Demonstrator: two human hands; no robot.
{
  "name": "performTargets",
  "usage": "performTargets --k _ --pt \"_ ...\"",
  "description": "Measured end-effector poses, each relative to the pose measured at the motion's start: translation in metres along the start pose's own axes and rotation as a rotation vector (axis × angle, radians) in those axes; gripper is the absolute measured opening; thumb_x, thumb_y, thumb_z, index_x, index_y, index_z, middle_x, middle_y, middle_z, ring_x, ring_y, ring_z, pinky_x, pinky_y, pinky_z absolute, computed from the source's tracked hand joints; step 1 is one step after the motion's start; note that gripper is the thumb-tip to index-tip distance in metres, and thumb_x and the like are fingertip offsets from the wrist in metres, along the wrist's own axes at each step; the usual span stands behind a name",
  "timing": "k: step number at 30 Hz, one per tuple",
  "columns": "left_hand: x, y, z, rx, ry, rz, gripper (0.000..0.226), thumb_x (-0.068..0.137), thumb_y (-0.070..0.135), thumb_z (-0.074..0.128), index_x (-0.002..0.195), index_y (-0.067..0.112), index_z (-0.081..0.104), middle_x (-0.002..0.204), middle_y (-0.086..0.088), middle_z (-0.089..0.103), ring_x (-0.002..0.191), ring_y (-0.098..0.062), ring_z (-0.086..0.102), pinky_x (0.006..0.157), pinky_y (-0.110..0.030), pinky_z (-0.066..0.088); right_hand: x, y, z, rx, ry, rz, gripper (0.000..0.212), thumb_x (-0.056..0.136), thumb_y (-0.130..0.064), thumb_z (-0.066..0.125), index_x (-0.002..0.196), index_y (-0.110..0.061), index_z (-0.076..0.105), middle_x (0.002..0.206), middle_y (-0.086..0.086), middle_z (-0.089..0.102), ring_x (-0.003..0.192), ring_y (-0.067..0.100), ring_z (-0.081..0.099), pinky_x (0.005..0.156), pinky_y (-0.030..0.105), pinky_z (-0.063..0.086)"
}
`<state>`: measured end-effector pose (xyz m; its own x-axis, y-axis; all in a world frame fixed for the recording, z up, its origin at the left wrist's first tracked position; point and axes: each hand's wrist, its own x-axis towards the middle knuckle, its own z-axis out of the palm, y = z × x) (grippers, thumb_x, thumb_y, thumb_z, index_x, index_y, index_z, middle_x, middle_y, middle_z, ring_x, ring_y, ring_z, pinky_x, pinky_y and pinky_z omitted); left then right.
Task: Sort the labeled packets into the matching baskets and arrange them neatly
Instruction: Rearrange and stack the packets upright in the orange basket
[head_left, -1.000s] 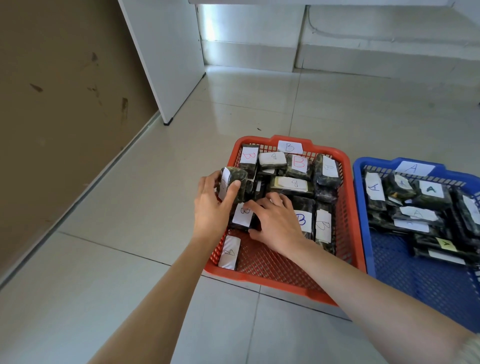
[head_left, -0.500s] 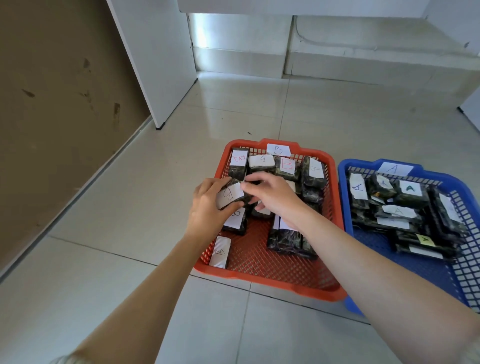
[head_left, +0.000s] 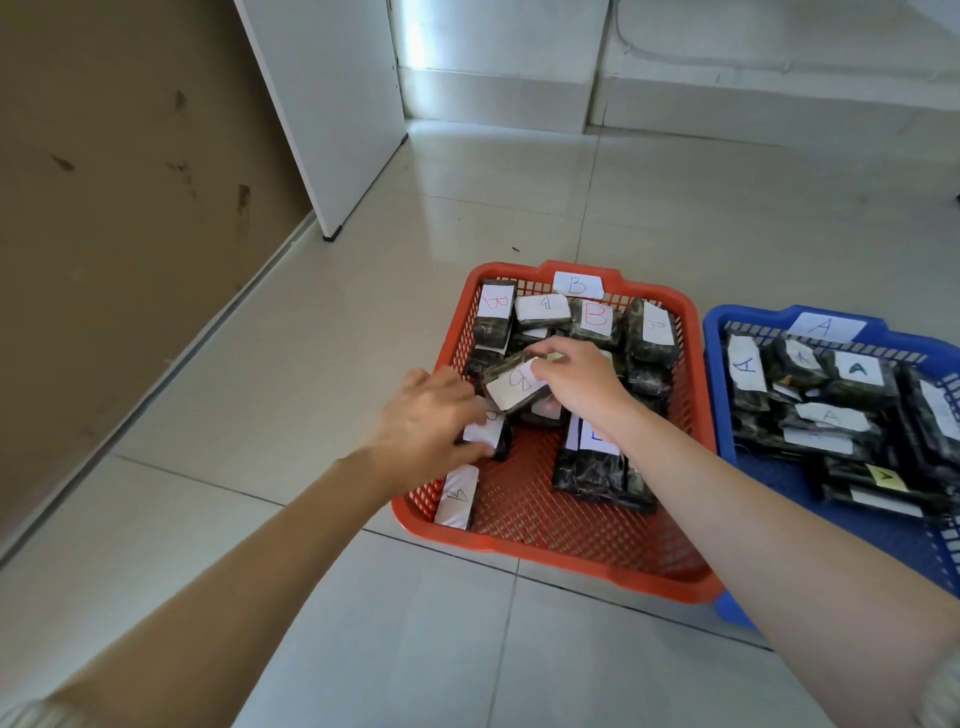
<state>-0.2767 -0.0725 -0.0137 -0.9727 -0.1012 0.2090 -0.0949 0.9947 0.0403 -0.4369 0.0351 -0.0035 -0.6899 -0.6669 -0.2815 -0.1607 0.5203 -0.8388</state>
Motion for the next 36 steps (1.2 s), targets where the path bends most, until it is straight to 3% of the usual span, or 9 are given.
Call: performTargets --k 3,8,10,14,19,22,26,31,36 --pt "-0.004 0.008 0.0 0.276 -0.398 0.035 0.052 0.08 0.067 0.05 0.108 0.026 0.064 0.104 0.008 0.062 0.109 -0.017 0.041 0.092 -0.039 0.025 0.004 -0.002 0.001 -0.041 0.015 -0.03 0.032 0.093 -0.016 0.048 0.123 -0.018 0.059 0.097 -0.001 0.058 0.065 0.018 0.06 0.067 0.03 0.053" --pt "-0.002 0.008 -0.001 0.218 -0.565 -0.046 0.061 0.068 0.07 0.062 0.114 0.031 0.063 0.111 0.006 0.057 0.114 -0.016 0.032 0.092 -0.041 0.02 0.002 0.0 -0.001 0.041 0.08 -0.028 0.026 0.093 -0.018 0.049 0.117 -0.019 0.06 0.099 -0.002 0.057 0.063 0.011 0.058 0.075 0.036 0.056" --pt "-0.002 0.008 -0.003 0.175 -0.603 -0.065 0.063 0.065 0.066 0.068 0.118 0.031 0.061 0.117 0.004 0.053 0.117 -0.015 0.03 0.097 -0.043 0.016 -0.002 0.0 -0.005 0.087 0.103 -0.025 0.023 0.093 -0.017 0.05 0.114 -0.019 0.06 0.105 -0.001 0.054 0.067 0.011 0.058 0.067 0.029 0.057" --pt "0.0 0.004 -0.006 0.067 -0.593 -0.112 0.055 0.067 0.056 0.074 0.115 0.033 0.058 0.119 0.007 0.052 0.123 -0.013 0.035 0.106 -0.049 0.006 -0.009 0.001 -0.018 0.18 0.16 -0.017 0.021 0.092 -0.014 0.049 0.11 -0.02 0.06 0.096 -0.004 0.055 0.065 0.015 0.057 0.045 0.011 0.044" --pt "0.008 -0.002 -0.018 -0.165 -0.556 -0.188 0.04 0.073 0.055 0.07 0.107 0.036 0.061 0.101 0.02 0.063 0.115 -0.002 0.04 0.105 -0.051 0.0 -0.016 0.007 -0.033 0.251 0.224 0.003 0.027 0.091 -0.012 0.048 0.114 -0.014 0.061 0.099 -0.003 0.058 0.063 0.014 0.053 0.039 0.008 0.039" --pt "0.019 -0.003 -0.028 -0.323 -0.418 -0.29 0.027 0.078 0.05 0.066 0.101 0.036 0.062 0.098 0.023 0.062 0.108 0.0 0.044 0.105 -0.046 0.007 -0.018 0.011 -0.041 0.273 0.259 0.036 0.028 0.09 -0.013 0.047 0.114 -0.015 0.062 0.084 -0.006 0.057 0.056 0.014 0.052 0.041 0.01 0.04" --pt "0.034 0.005 -0.029 -0.498 -0.297 -0.388 0.023 0.082 0.044 0.064 0.103 0.035 0.061 0.101 0.021 0.061 0.101 0.0 0.052 0.1 -0.038 0.021 -0.021 0.015 -0.05 0.289 0.288 0.043 0.028 0.091 -0.013 0.047 0.114 -0.016 0.061 0.081 -0.005 0.056 0.063 0.017 0.053 0.036 0.008 0.035" --pt "0.045 0.029 -0.005 -0.431 -0.395 -0.328 0.028 0.089 0.036 0.06 0.115 0.026 0.062 0.115 0.01 0.063 0.108 -0.011 0.052 0.103 -0.044 0.024 -0.023 0.02 -0.054 0.306 0.294 0.062 0.028 0.089 -0.014 0.049 0.113 -0.016 0.064 0.078 -0.004 0.058 0.059 0.014 0.051 0.053 0.021 0.047" --pt "0.044 0.045 0.014 -0.337 -0.345 -0.299 0.029 0.091 0.037 0.056 0.118 0.027 0.055 0.109 0.009 0.063 0.112 -0.015 0.043 0.094 -0.038 0.028 -0.027 0.025 -0.06 0.291 0.28 0.029 0.022 0.09 -0.014 0.049 0.107 -0.018 0.062 0.08 -0.003 0.058 0.064 0.015 0.052 0.047 0.017 0.045"
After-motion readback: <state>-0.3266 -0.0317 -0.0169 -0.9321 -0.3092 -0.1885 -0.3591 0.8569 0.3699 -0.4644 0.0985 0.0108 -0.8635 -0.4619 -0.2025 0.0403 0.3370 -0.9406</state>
